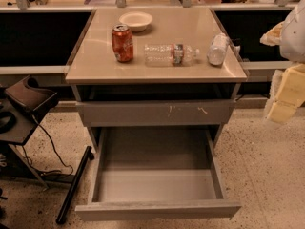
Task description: Place water bottle into middle drawer
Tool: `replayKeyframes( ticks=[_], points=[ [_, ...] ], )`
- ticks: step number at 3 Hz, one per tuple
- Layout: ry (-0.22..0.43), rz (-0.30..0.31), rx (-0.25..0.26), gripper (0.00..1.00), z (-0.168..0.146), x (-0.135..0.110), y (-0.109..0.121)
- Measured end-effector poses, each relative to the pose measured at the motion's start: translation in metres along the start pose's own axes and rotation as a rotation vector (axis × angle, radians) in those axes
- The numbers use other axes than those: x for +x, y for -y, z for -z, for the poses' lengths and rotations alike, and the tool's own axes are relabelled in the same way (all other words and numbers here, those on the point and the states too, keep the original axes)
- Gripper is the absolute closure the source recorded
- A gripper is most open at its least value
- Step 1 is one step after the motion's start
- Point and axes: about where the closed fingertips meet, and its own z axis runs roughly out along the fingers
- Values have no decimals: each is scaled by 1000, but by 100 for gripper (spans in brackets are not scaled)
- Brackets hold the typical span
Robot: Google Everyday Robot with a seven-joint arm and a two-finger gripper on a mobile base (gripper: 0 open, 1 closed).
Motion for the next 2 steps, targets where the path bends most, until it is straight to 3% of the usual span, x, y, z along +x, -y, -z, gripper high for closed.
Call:
replayKeyframes(
  ticks=[2],
  points=[
    [9, 21, 6, 0, 0, -9, 12]
  ],
)
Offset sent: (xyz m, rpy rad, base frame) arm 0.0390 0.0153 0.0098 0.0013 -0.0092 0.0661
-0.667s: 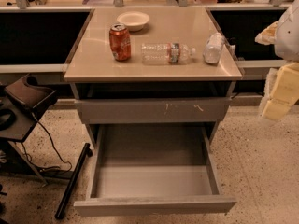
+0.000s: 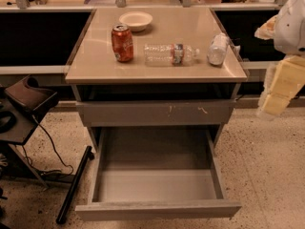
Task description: Place water bottle into middle drawer
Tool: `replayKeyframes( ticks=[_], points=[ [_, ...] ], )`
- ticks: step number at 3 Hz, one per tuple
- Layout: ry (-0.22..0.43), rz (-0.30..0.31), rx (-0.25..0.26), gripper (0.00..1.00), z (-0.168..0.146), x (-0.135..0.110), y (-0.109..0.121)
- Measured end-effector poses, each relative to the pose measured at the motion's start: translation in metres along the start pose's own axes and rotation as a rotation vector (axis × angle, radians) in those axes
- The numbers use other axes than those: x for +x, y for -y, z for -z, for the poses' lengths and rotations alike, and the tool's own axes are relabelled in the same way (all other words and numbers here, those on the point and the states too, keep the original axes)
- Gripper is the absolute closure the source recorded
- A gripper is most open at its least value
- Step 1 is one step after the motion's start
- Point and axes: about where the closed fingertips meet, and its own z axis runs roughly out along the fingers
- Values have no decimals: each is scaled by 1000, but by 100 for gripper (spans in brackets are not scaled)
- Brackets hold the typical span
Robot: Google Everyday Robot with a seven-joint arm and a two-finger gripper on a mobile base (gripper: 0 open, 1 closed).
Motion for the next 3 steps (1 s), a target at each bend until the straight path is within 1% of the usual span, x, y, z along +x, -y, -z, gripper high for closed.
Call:
replayKeyframes(
  ticks=[1, 2, 3],
  points=[
    [8, 67, -27, 0, -19, -31, 44],
    [47, 89, 7, 0, -13, -53, 59],
    [46, 87, 8, 0, -14, -52, 59]
  ],
)
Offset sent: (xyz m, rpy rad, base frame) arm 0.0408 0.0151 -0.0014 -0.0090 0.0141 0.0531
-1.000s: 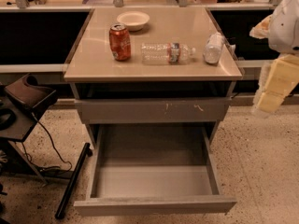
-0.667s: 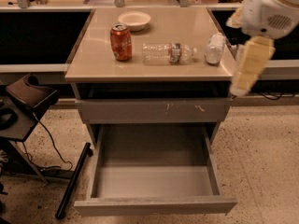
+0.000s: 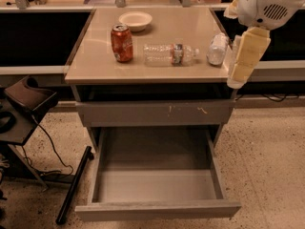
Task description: Place water bottle into middle drawer
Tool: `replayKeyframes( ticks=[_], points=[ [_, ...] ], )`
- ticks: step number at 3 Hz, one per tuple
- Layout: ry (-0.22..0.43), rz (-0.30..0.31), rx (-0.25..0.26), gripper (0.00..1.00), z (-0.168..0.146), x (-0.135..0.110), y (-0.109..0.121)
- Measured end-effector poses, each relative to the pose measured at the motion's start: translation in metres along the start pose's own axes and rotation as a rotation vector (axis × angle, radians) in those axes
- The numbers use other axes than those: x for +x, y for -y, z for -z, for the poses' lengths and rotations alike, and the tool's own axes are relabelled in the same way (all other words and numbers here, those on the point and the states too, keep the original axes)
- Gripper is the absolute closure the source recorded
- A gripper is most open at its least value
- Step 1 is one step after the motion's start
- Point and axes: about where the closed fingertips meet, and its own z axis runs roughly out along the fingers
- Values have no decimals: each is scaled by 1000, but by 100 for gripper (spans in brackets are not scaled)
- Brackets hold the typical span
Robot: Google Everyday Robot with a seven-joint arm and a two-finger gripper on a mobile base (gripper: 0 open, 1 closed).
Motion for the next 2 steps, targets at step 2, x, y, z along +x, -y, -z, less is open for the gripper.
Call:
replayKeyframes(
  ticks=[2],
  points=[
    [154, 89, -38, 0, -29, -38, 40]
  ],
)
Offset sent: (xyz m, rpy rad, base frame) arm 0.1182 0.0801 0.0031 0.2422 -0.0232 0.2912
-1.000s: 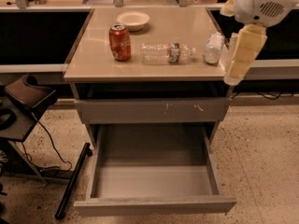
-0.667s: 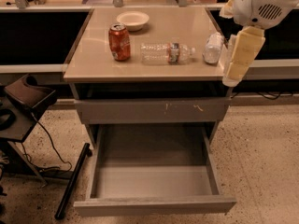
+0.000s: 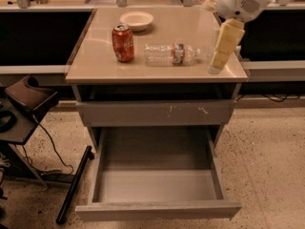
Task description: Place water bottle into middle drawer
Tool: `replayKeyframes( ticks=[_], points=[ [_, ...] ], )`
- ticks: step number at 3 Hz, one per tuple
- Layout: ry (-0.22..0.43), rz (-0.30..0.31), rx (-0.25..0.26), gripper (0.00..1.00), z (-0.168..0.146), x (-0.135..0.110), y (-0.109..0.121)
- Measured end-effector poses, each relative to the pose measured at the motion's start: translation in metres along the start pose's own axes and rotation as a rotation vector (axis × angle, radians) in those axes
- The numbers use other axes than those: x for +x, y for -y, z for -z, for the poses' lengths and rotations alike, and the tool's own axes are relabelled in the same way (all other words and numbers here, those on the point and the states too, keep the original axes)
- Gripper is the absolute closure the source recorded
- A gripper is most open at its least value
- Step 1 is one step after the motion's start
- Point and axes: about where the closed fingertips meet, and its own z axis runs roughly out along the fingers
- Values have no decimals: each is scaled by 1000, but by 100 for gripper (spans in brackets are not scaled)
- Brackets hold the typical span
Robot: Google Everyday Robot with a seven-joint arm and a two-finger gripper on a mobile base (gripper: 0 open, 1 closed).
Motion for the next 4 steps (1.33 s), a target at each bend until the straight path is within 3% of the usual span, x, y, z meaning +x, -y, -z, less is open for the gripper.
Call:
replayKeyframes(
  ticks=[2, 3, 4],
  points=[
    [103, 52, -168, 0, -121, -51, 81],
    [157, 40, -193, 0, -168, -64, 108],
    [194, 19, -165, 0, -189, -71, 128]
  ],
)
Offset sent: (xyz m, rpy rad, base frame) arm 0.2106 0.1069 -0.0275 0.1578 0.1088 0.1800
